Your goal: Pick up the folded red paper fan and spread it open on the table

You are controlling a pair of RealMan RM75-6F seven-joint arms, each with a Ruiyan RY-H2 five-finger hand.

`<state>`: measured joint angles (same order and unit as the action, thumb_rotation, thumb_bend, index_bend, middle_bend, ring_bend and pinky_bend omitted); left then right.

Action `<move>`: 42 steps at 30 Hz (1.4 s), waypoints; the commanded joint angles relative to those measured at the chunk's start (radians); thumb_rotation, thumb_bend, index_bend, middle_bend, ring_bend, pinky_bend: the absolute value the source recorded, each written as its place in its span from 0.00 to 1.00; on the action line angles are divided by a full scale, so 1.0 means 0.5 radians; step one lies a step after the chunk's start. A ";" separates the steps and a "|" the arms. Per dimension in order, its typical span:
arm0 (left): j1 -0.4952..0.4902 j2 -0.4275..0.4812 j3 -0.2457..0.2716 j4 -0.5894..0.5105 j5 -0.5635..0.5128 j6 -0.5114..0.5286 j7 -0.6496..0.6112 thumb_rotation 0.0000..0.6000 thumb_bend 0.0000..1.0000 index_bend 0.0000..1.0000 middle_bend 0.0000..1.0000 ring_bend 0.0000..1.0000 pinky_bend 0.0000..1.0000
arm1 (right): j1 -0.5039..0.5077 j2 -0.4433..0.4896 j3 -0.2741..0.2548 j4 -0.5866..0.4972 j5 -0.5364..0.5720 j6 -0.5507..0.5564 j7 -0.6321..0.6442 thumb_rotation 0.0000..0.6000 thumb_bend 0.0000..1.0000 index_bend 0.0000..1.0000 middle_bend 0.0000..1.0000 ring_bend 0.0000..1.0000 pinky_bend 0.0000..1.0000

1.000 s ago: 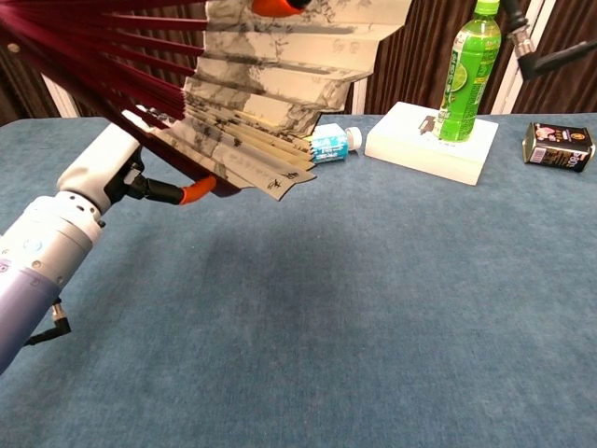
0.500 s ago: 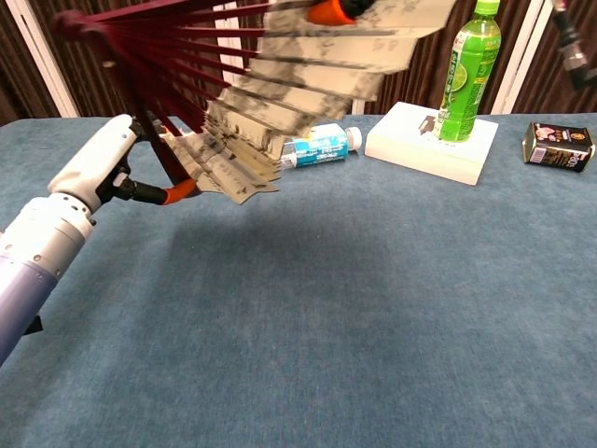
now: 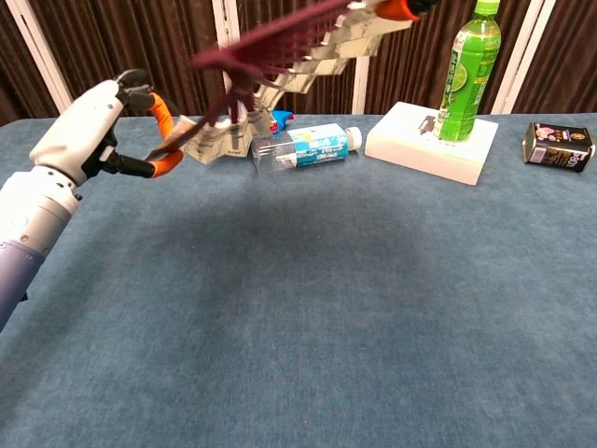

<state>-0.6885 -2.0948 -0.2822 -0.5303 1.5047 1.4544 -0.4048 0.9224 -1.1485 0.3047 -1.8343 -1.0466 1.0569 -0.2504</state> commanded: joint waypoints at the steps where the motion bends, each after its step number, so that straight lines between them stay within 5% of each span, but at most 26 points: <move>1: -0.037 -0.058 0.024 0.112 0.031 0.073 0.062 1.00 0.47 0.69 0.29 0.00 0.12 | -0.037 0.006 -0.030 0.069 -0.037 0.001 0.031 1.00 0.37 0.86 0.10 0.16 0.09; 19: -0.145 -0.237 0.134 0.418 0.073 0.121 0.185 1.00 0.46 0.69 0.29 0.00 0.12 | -0.203 0.031 -0.109 0.371 -0.123 -0.031 0.237 1.00 0.37 0.86 0.10 0.16 0.09; 42: -0.169 -0.280 0.251 0.549 0.100 0.212 0.337 1.00 0.46 0.69 0.29 0.00 0.12 | -0.345 -0.018 -0.167 0.673 -0.144 -0.093 0.355 1.00 0.37 0.86 0.10 0.16 0.09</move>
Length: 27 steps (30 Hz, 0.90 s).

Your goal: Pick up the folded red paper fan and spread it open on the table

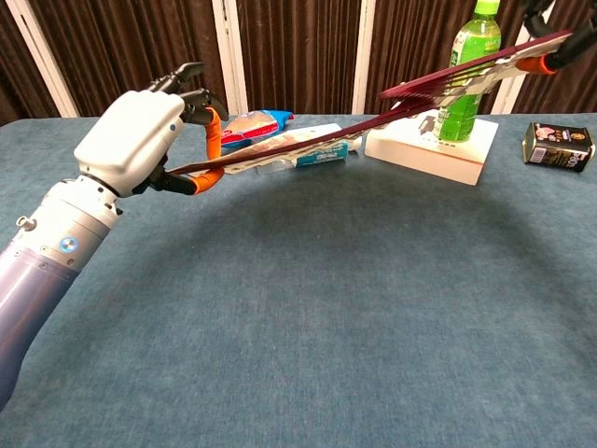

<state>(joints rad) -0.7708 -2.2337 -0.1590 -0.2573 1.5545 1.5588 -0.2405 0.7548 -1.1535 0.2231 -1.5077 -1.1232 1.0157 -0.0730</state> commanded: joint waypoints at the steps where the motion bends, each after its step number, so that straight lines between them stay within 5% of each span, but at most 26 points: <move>1: -0.007 -0.004 0.007 0.004 0.000 0.004 0.012 1.00 0.46 0.69 0.29 0.00 0.12 | -0.012 -0.011 -0.005 0.029 0.009 -0.014 -0.001 1.00 0.37 0.86 0.10 0.16 0.09; 4: -0.014 -0.009 0.013 0.005 -0.004 0.002 0.024 1.00 0.46 0.69 0.29 0.00 0.12 | -0.024 -0.023 -0.014 0.061 0.004 -0.018 -0.013 1.00 0.37 0.84 0.10 0.15 0.09; 6: -0.016 -0.011 0.018 0.006 -0.004 0.003 0.031 1.00 0.46 0.69 0.29 0.00 0.12 | -0.028 -0.025 -0.021 0.075 0.000 -0.030 -0.015 1.00 0.37 0.75 0.10 0.14 0.09; 11: -0.023 -0.020 0.023 0.008 -0.014 0.000 0.051 1.00 0.46 0.69 0.29 0.00 0.12 | -0.018 0.049 -0.052 0.050 0.079 -0.192 -0.069 1.00 0.31 0.29 0.07 0.09 0.06; 14: -0.027 -0.025 0.011 0.005 -0.033 0.000 0.063 1.00 0.46 0.69 0.29 0.00 0.12 | -0.010 0.088 -0.064 0.029 0.121 -0.246 -0.128 1.00 0.26 0.14 0.06 0.08 0.05; 19: -0.034 -0.030 0.010 0.014 -0.047 -0.011 0.110 1.00 0.46 0.69 0.29 0.00 0.12 | 0.007 0.141 -0.106 0.030 0.143 -0.297 -0.279 1.00 0.24 0.05 0.05 0.08 0.05; 27: -0.025 -0.032 0.042 0.018 -0.040 -0.034 0.143 1.00 0.46 0.68 0.28 0.00 0.11 | 0.059 0.193 -0.192 0.047 0.374 -0.330 -0.746 1.00 0.23 0.05 0.05 0.08 0.05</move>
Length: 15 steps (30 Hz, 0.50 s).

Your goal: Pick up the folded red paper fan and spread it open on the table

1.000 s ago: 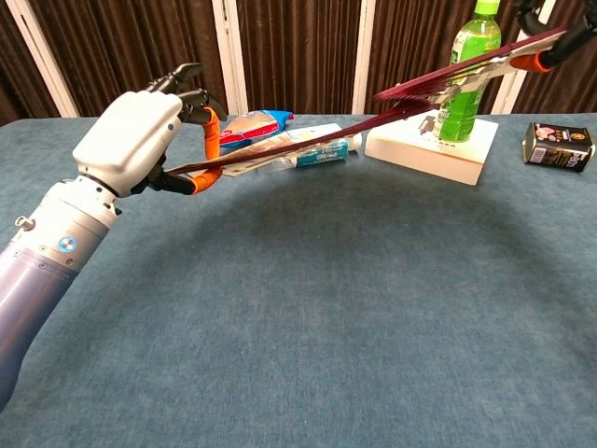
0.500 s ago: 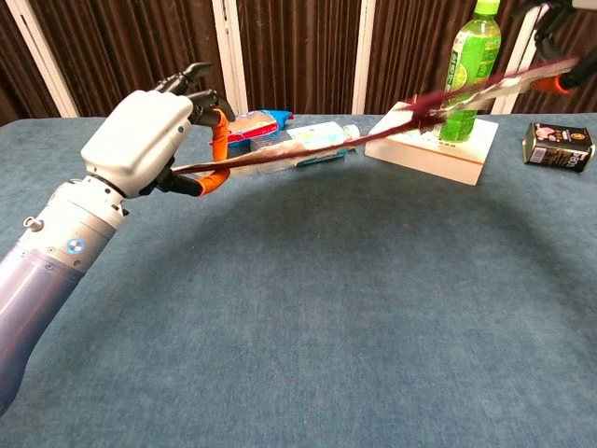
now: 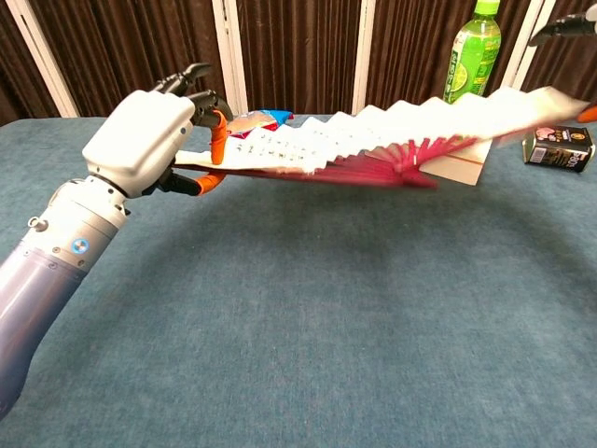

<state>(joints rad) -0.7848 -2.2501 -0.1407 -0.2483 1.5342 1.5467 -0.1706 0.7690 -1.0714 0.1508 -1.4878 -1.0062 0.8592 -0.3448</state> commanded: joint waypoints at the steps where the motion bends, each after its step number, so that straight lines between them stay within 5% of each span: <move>1: 0.005 0.002 0.010 0.002 0.001 -0.015 0.008 1.00 0.46 0.68 0.28 0.00 0.11 | 0.036 0.029 -0.054 0.007 0.188 -0.009 -0.260 1.00 0.23 0.05 0.05 0.07 0.05; 6: 0.012 0.009 0.022 0.008 0.000 -0.033 0.021 1.00 0.43 0.64 0.25 0.00 0.08 | 0.035 0.016 -0.058 0.026 0.305 0.027 -0.349 1.00 0.23 0.05 0.05 0.07 0.05; 15: 0.066 0.112 0.077 -0.048 -0.024 -0.391 0.287 1.00 0.13 0.20 0.00 0.00 0.00 | 0.010 0.018 -0.037 0.059 0.336 0.044 -0.300 1.00 0.23 0.05 0.05 0.07 0.05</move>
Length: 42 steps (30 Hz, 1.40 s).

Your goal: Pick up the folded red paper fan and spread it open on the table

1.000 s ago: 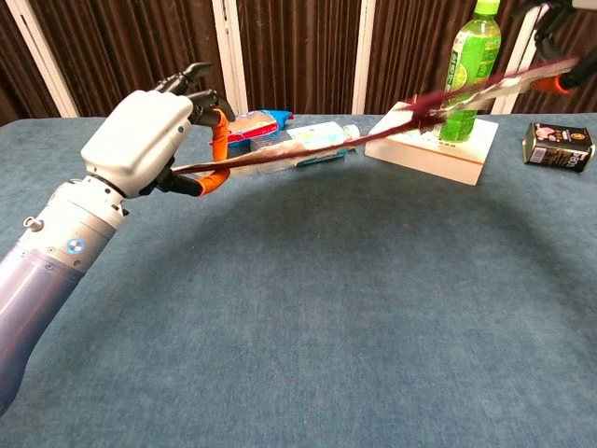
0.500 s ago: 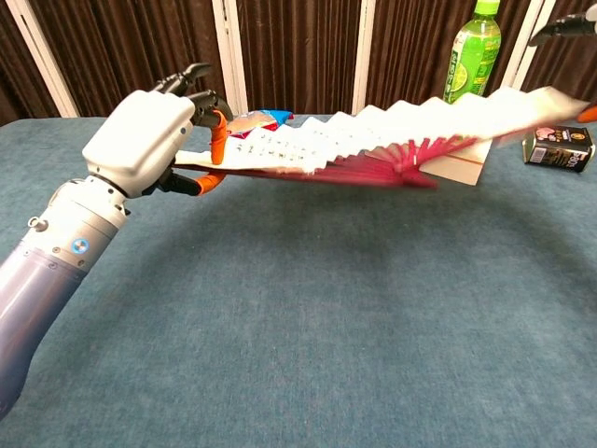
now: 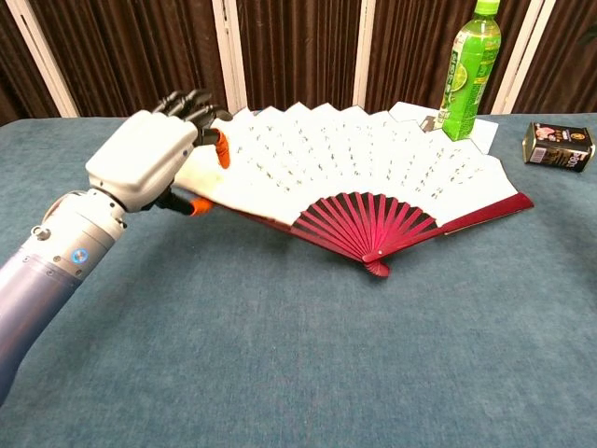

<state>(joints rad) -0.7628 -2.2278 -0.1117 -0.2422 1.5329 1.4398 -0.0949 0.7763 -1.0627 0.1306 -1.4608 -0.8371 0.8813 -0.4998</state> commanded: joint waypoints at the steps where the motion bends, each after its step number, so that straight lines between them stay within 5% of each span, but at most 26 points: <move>1: 0.020 0.090 0.017 -0.087 -0.029 -0.218 0.172 1.00 0.11 0.19 0.00 0.00 0.00 | -0.006 -0.001 0.004 0.008 -0.003 -0.002 0.015 1.00 0.23 0.05 0.05 0.07 0.05; 8: -0.020 0.330 -0.022 -0.493 -0.118 -0.534 0.623 1.00 0.00 0.12 0.00 0.00 0.00 | -0.012 -0.018 -0.001 0.033 0.007 -0.026 0.028 1.00 0.23 0.05 0.05 0.07 0.05; 17: 0.046 0.833 -0.116 -1.495 -0.486 -0.958 1.484 1.00 0.00 0.12 0.00 0.00 0.00 | -0.016 -0.047 -0.010 0.086 0.002 -0.049 0.038 1.00 0.23 0.05 0.05 0.07 0.05; 25: 0.189 1.296 -0.160 -2.348 -0.928 -0.925 1.970 1.00 0.00 0.12 0.00 0.00 0.00 | -0.040 -0.066 -0.008 0.101 -0.025 -0.055 0.099 1.00 0.23 0.05 0.05 0.07 0.05; 34: 0.520 1.675 -0.080 -2.790 -0.833 -0.548 1.581 1.00 0.00 0.11 0.00 0.00 0.00 | -0.221 -0.086 0.059 -0.048 -0.301 0.176 0.534 1.00 0.23 0.06 0.05 0.07 0.05; 42: 0.973 1.906 0.148 -2.848 -0.507 0.024 1.148 1.00 0.00 0.11 0.00 0.00 0.00 | -0.627 -0.158 -0.124 -0.158 -0.783 0.723 0.890 1.00 0.23 0.08 0.05 0.07 0.05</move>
<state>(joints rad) -0.3914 -1.3361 -0.0983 -1.6432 1.1956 1.3135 0.5928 0.5557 -1.1161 0.1163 -1.5152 -1.1358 1.1339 -0.1329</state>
